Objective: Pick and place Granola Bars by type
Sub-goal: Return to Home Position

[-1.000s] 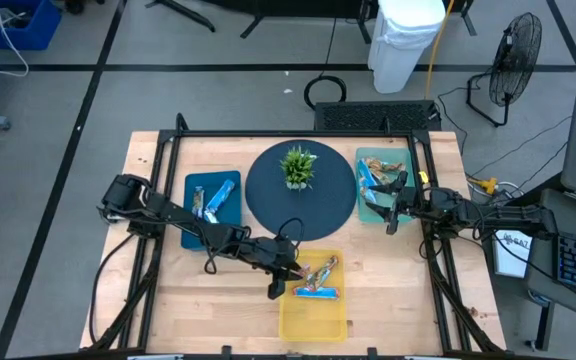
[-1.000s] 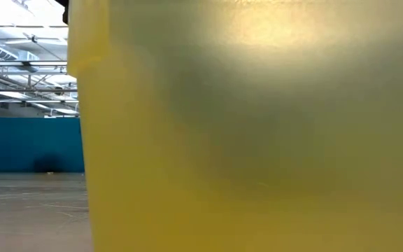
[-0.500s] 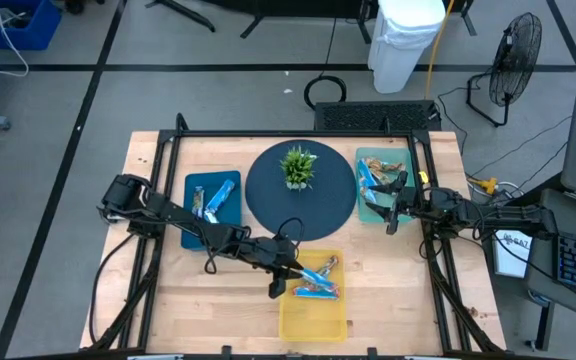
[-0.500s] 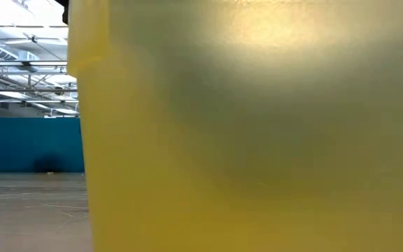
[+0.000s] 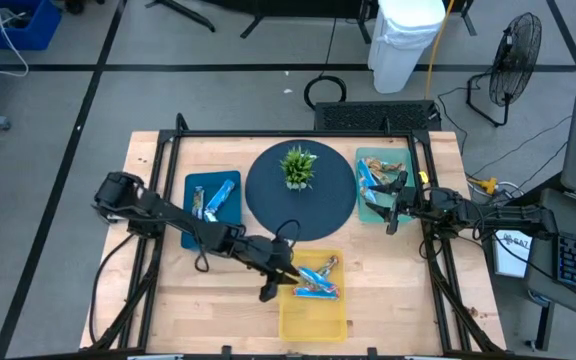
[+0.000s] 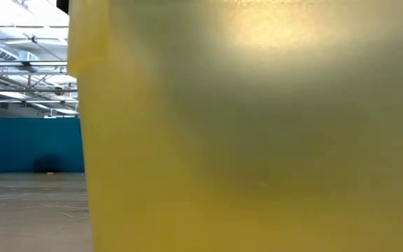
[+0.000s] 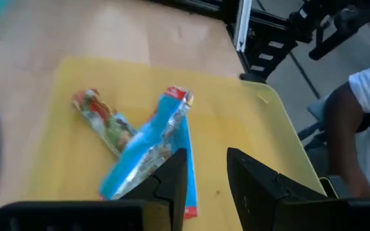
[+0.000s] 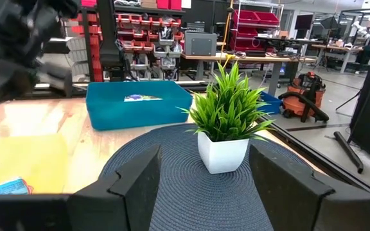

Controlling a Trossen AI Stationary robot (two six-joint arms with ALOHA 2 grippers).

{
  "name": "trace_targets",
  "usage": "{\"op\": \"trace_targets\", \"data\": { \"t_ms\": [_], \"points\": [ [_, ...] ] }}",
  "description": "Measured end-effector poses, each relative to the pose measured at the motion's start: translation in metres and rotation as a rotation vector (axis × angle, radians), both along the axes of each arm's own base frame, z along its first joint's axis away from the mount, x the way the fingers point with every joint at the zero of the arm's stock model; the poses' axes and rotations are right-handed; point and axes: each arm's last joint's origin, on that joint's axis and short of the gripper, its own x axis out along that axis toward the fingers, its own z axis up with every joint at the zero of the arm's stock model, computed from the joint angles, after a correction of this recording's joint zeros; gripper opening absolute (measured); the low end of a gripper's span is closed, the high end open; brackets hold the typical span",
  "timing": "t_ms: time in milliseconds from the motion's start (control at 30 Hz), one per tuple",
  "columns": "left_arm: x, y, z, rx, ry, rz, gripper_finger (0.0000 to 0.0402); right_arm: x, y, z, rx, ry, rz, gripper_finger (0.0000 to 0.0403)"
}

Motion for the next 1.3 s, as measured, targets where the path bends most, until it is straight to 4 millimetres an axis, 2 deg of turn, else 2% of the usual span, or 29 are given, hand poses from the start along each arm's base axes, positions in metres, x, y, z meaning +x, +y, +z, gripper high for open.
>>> {"op": "trace_targets", "data": {
  "t_ms": [233, 467, 700, 1300],
  "points": [
    [-0.027, 0.002, 0.03, 0.096, -0.102, 0.037, 0.0113, 0.0, 0.0, 0.0, 0.0, 0.001, 0.0, 0.0226],
    [-0.069, 0.012, 0.038, 0.158, -0.147, 0.18, 0.0113, 0.0, 0.0, -0.001, 0.0, 0.006, 0.001, 0.0226],
    [-0.105, 0.022, 0.032, 0.162, -0.223, 0.249, 0.0113, 0.0, 0.0, 0.0, 0.0, 0.006, 0.0, 0.0226],
    [-0.173, 0.051, 0.002, 0.074, -0.403, 0.276, 0.0113, 0.0, 0.0, 0.0, 0.0, 0.006, 0.0, 0.0226]
  ]
}}
